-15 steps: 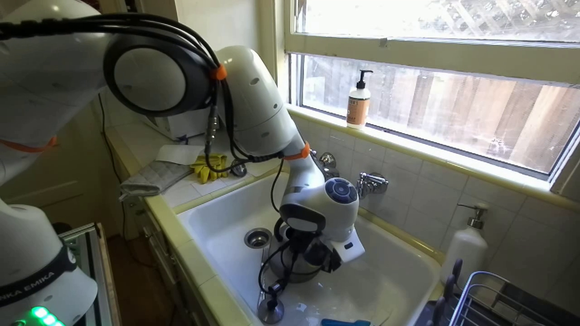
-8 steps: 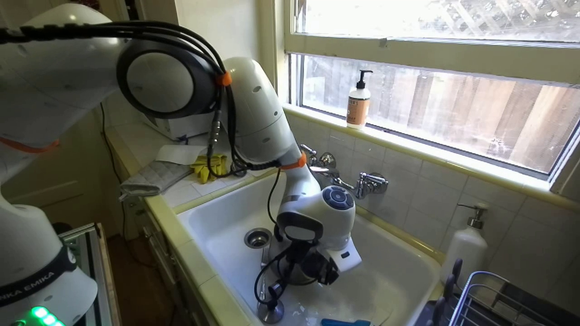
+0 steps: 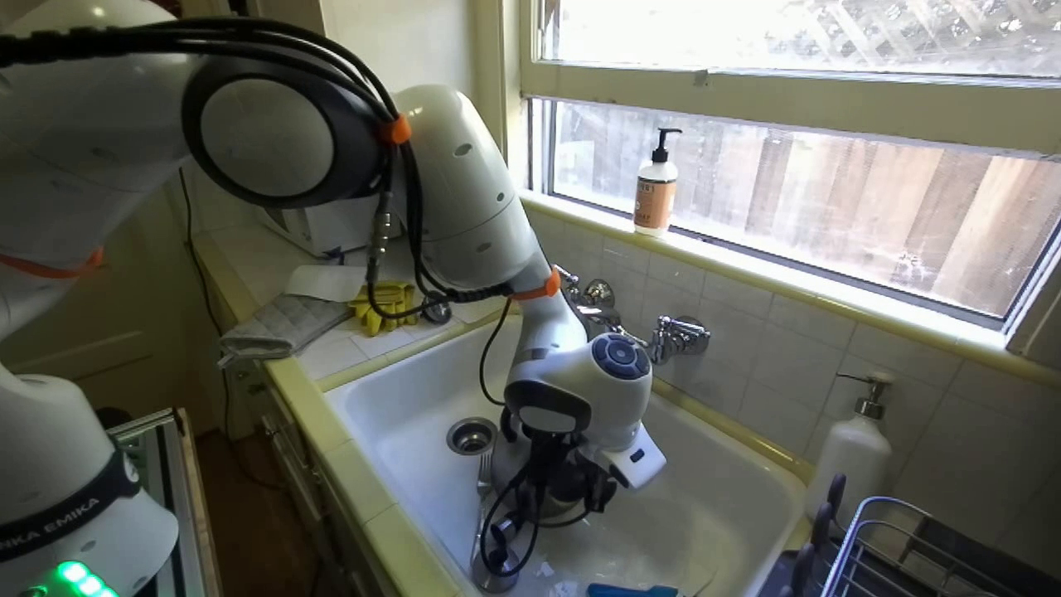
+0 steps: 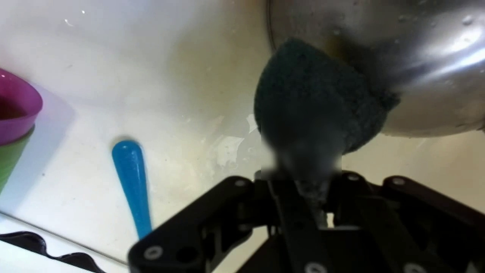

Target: Use the sponge to scrub the teapot

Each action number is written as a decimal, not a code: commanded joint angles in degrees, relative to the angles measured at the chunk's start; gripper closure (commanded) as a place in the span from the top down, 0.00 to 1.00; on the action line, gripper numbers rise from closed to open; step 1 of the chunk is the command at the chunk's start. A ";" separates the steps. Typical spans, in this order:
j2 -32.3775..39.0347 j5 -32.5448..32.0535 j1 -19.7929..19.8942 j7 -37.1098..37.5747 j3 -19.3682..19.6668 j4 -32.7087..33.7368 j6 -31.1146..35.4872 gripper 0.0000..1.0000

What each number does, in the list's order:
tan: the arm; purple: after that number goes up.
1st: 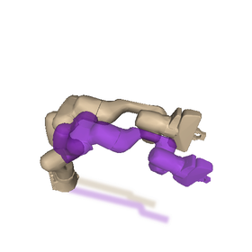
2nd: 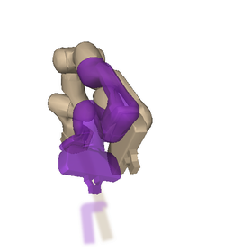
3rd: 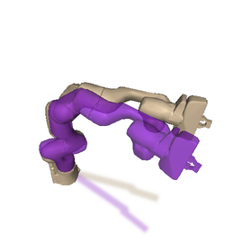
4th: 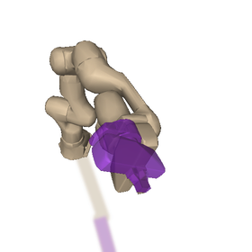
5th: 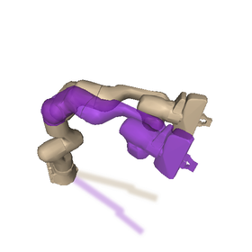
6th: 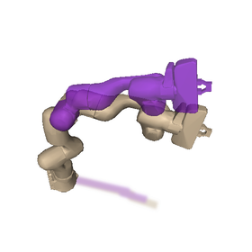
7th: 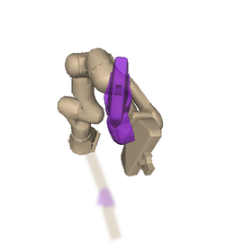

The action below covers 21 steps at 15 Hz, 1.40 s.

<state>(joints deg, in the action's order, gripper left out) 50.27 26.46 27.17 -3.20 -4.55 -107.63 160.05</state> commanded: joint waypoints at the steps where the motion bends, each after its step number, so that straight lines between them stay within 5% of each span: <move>1: -4.44 0.28 4.55 -6.28 -4.35 -4.74 -2.97 0.04; 12: -6.48 0.71 3.39 -9.72 -5.02 -8.92 -5.50 0.04; 21: -3.78 4.14 3.27 -4.64 -2.54 -3.88 -3.65 0.04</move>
<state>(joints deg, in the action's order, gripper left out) 45.20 28.97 30.73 -9.59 -8.11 -113.44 155.56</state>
